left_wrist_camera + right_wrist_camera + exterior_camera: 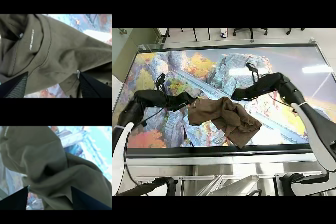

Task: Fold the shirts.

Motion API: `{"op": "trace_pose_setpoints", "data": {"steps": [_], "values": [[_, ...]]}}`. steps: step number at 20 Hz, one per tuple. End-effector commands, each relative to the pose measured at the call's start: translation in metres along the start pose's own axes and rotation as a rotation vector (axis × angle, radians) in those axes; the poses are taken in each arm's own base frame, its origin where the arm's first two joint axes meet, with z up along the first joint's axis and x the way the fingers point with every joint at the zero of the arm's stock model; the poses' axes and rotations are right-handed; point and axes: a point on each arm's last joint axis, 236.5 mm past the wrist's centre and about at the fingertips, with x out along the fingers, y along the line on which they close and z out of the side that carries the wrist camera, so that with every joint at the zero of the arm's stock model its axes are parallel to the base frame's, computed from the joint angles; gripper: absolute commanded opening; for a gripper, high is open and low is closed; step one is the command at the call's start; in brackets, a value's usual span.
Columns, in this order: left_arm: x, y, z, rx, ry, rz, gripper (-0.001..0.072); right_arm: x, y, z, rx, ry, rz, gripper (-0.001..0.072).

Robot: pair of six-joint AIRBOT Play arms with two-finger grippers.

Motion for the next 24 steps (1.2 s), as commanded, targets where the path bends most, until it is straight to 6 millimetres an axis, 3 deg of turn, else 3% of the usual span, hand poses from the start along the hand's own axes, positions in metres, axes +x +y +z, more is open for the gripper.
{"op": "trace_pose_setpoints", "data": {"steps": [1,3,5,7,9,11,13,15,18,22,24], "values": [[-0.02,0.008,0.009,-0.016,0.109,-0.008,0.0694,-0.065,-0.027,-0.007,0.078,0.033,-0.012,0.0591],[-0.039,0.01,-0.011,-0.023,0.188,-0.011,0.0693,-0.11,-0.058,-0.028,0.11,0.053,-0.108,0.0588],[-0.038,0.012,-0.054,-0.041,0.253,-0.009,0.0693,-0.128,-0.08,-0.06,0.162,0.057,-0.171,0.0588],[-0.011,0.011,-0.114,-0.041,0.298,-0.001,0.0693,-0.116,-0.085,-0.098,0.225,0.07,-0.161,0.0589],[0.027,0.008,-0.167,0.003,0.288,0.014,0.0693,-0.085,-0.073,-0.13,0.284,0.064,-0.084,0.0589],[0.059,-0.008,-0.189,0.026,0.215,-0.011,0.0693,-0.051,-0.056,-0.158,0.337,0.086,0.0,0.0588],[0.086,-0.023,-0.193,0.059,0.147,-0.018,0.0692,-0.019,-0.049,-0.185,0.328,0.125,-0.012,0.0588],[0.109,-0.031,-0.194,0.068,0.143,-0.004,0.0692,0.007,-0.039,-0.198,0.319,0.15,-0.031,0.0588],[0.138,-0.043,-0.178,0.078,0.148,0.001,0.0692,0.035,-0.034,-0.198,0.315,0.125,-0.064,0.0587],[0.159,-0.057,-0.148,0.067,0.148,-0.016,0.0682,0.049,-0.048,-0.187,0.349,0.075,-0.1,0.0587],[0.161,-0.07,-0.138,0.091,0.155,-0.034,0.0308,0.049,-0.051,-0.177,0.347,0.036,-0.105,0.0586]]}}
